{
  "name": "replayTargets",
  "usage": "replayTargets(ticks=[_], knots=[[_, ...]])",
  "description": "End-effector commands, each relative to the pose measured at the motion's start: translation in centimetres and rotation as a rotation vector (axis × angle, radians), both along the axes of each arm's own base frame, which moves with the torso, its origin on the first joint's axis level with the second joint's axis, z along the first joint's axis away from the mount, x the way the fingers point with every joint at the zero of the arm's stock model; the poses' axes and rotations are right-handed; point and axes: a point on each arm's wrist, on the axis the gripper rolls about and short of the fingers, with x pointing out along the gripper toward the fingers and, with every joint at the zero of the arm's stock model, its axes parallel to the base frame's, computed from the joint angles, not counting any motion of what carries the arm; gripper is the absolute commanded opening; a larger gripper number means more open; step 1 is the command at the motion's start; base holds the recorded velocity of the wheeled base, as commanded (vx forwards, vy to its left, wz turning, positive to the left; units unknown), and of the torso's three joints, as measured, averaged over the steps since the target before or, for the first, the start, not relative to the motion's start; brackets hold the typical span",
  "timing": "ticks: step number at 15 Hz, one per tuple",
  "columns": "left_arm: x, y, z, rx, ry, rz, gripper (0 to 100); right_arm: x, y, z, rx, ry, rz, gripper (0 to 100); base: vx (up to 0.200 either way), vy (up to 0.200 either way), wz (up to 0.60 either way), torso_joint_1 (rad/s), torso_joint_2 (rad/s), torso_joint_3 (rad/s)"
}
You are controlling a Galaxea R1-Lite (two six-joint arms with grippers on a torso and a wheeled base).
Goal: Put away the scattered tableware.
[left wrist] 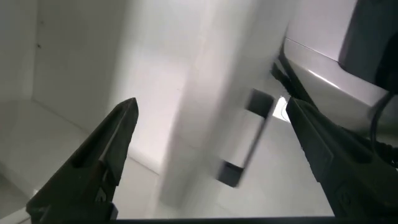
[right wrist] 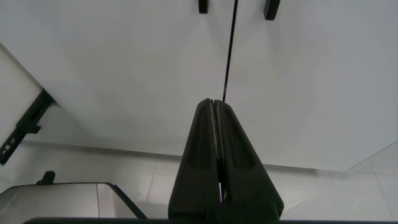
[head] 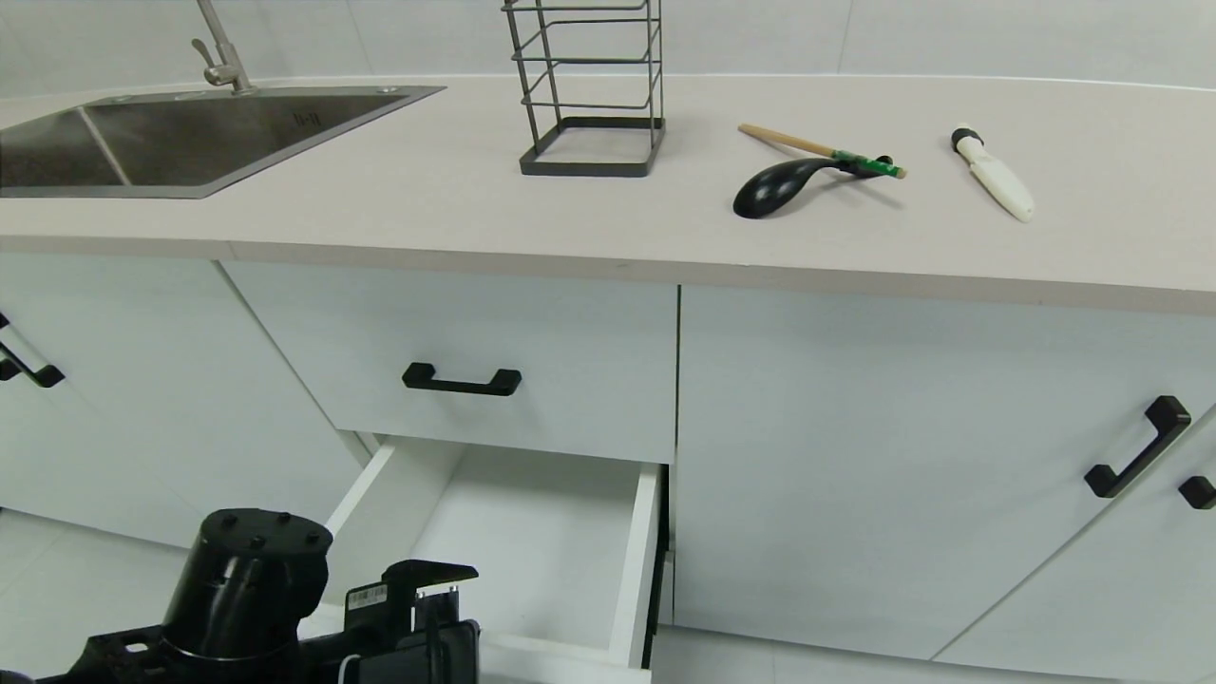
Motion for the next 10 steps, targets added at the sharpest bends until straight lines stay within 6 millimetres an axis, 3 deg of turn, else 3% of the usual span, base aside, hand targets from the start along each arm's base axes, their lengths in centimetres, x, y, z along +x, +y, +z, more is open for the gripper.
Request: replayTargets(ticks=[1,10], knots=[[-0.23,0.07,0.53,-0.014,-0.027,-0.004,100,0.01,0.0,0.0,0.0,0.002,0.0,0,0.0,0.0,0.0,0.0,0.0,0.0],[-0.32,0.03,-0.28,-0.009,0.033,-0.028,100,0.01,0.0,0.0,0.0,0.002,0.002,0,0.0,0.0,0.0,0.0,0.0,0.0]])
